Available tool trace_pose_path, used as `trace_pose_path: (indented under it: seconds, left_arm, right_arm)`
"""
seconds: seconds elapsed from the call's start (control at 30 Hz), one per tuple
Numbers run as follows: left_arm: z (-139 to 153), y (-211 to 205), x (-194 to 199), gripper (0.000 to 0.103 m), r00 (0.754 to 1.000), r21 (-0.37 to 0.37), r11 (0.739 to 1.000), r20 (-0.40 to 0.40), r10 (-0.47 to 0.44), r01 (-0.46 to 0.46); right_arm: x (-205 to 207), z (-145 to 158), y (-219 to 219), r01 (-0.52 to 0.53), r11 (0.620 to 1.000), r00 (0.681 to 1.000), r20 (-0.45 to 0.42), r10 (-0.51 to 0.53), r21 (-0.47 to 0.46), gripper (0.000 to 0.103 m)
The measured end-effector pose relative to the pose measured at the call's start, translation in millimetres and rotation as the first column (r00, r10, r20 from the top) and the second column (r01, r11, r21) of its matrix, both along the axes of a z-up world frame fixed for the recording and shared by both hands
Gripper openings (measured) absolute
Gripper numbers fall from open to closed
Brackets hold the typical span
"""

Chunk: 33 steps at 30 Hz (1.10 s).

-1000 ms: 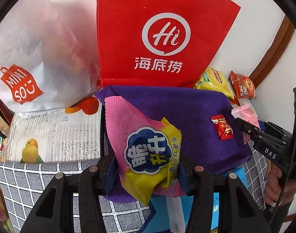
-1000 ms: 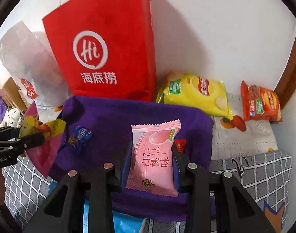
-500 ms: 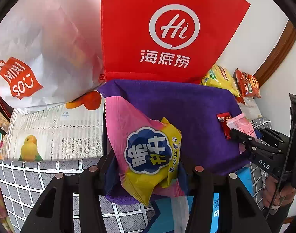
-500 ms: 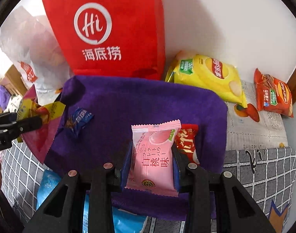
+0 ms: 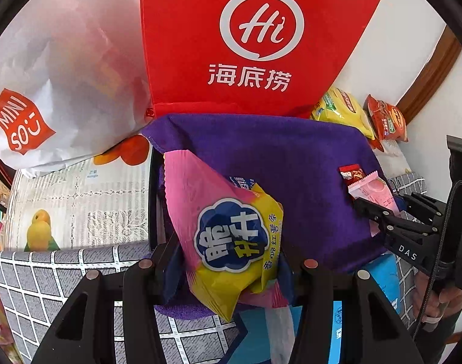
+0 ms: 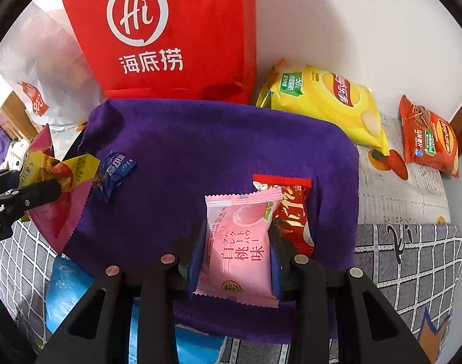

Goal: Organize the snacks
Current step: 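Carry the pink peach cake onto the purple towel and release it with the right gripper, then lower the pink-yellow chip bag onto the purple towel and open the left gripper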

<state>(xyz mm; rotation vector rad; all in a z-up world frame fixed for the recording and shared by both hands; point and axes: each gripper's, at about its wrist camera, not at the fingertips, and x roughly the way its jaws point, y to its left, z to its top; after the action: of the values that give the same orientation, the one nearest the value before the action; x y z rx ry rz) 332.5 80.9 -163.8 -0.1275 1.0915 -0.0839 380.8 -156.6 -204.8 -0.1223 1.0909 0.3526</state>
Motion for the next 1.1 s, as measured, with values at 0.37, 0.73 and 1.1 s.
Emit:
trace_pose_path:
  seconds: [0.37,0.73,1.1]
  left_arm:
    - [-1.9,1.4,0.4,0.05,1.0,-0.014,1.0,-0.006,0.003,-0.003]
    - [3.0,-4.8,-4.6,0.05,1.0,-0.019,1.0,0.016,-0.015,0.016]
    - [21.8,-11.5,-13.2,0.075,0.995,0.004,0.999,0.094,-0.045,0.045]
  right_arm:
    - [-4.3,12.5,5.6,-0.008,0.999,0.999,0.047,0.01,-0.033,0.052]
    - [-9.9,38.3,-5.9,0.034,0.999,0.993,0.116,-0.038,0.035,0.059]
    - [-17.9,51.3,-6.4,0.047,0.997,0.987,0.151,-0.057,0.065,0.059]
